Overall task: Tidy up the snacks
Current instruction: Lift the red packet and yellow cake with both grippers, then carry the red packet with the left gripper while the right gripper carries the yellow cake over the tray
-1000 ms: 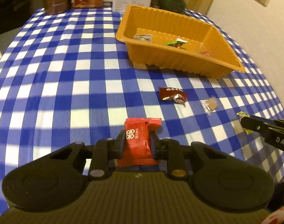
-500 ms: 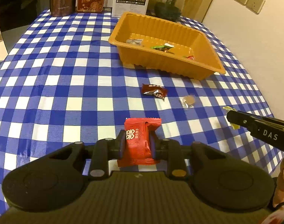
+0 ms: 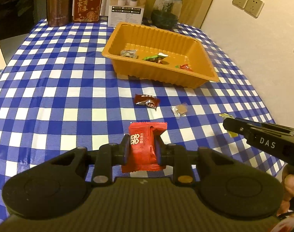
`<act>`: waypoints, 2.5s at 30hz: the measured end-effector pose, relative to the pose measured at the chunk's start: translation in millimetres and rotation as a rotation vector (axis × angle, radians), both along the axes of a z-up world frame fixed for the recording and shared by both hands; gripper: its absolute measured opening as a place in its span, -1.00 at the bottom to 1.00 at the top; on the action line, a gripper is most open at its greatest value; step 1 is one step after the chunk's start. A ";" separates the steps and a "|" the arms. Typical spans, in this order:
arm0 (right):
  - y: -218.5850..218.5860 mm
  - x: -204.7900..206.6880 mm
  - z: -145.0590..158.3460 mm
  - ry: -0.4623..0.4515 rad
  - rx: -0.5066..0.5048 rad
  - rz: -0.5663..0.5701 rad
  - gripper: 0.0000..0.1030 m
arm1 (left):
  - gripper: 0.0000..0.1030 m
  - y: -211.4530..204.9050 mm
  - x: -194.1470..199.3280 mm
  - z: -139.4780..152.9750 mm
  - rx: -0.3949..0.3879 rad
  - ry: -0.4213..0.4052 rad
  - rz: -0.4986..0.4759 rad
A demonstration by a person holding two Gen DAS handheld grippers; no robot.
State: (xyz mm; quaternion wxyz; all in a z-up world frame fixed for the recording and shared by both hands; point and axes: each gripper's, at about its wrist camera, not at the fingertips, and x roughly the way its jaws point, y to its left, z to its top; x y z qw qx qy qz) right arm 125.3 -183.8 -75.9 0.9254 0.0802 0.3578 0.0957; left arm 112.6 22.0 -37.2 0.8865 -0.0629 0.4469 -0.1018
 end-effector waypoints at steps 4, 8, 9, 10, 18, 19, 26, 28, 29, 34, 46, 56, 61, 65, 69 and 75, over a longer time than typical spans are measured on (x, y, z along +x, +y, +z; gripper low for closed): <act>-0.9 -0.5 0.5 0.000 0.002 -0.002 -0.57 | -0.55 0.1 0.3 1.8 0.001 -0.002 -0.001; -4.1 -1.9 2.1 0.001 0.007 -0.004 -0.57 | -0.55 -1.1 -0.2 4.6 0.002 -0.004 -0.007; -4.3 -2.1 2.3 0.002 0.007 -0.004 -0.57 | -0.55 -1.6 -0.3 5.2 0.002 -0.005 -0.009; -4.5 -2.5 2.6 0.002 0.008 -0.004 -0.57 | -0.55 -1.9 -0.7 5.5 0.002 -0.006 -0.010; -5.4 -3.1 2.5 0.006 0.008 -0.010 -0.57 | -0.55 -2.6 -1.2 5.2 0.002 -0.003 -0.020; -5.4 -2.1 2.3 0.007 0.009 -0.012 -0.57 | -0.55 -2.7 -1.2 5.1 0.001 -0.003 -0.019; -6.1 -1.2 0.8 0.011 0.008 -0.012 -0.57 | -0.55 -2.9 -0.6 4.3 0.002 -0.003 -0.019; -5.8 -0.4 0.3 0.013 0.007 -0.012 -0.57 | -0.55 -3.6 -0.9 3.2 0.000 -0.001 -0.020; -5.5 -0.1 -0.1 0.013 0.006 -0.012 -0.57 | -0.55 -3.6 -0.9 2.7 0.000 0.000 -0.020; -5.5 0.2 -0.2 0.013 0.006 -0.012 -0.57 | -0.55 -3.3 0.4 1.9 -0.001 -0.001 -0.019; -11.3 19.8 13.1 -0.015 0.011 -0.016 -0.57 | -0.55 -5.9 29.2 13.6 -0.003 -0.031 -0.029; -18.3 44.7 28.4 -0.050 0.008 -0.009 -0.57 | -0.55 -9.2 62.8 33.0 -0.011 -0.071 -0.038; -19.8 56.3 34.6 -0.062 0.009 -0.003 -0.57 | -0.55 -11.7 76.9 40.0 -0.013 -0.084 -0.044; -19.7 63.5 37.8 -0.067 0.009 0.002 -0.57 | -0.55 -13.2 85.9 42.2 -0.015 -0.089 -0.050; -20.8 70.3 39.0 -0.067 0.012 0.002 -0.57 | -0.55 -15.5 92.6 42.1 -0.011 -0.088 -0.056; -22.6 82.1 40.6 -0.069 0.017 0.001 -0.57 | -0.55 -17.1 102.8 41.6 -0.004 -0.089 -0.065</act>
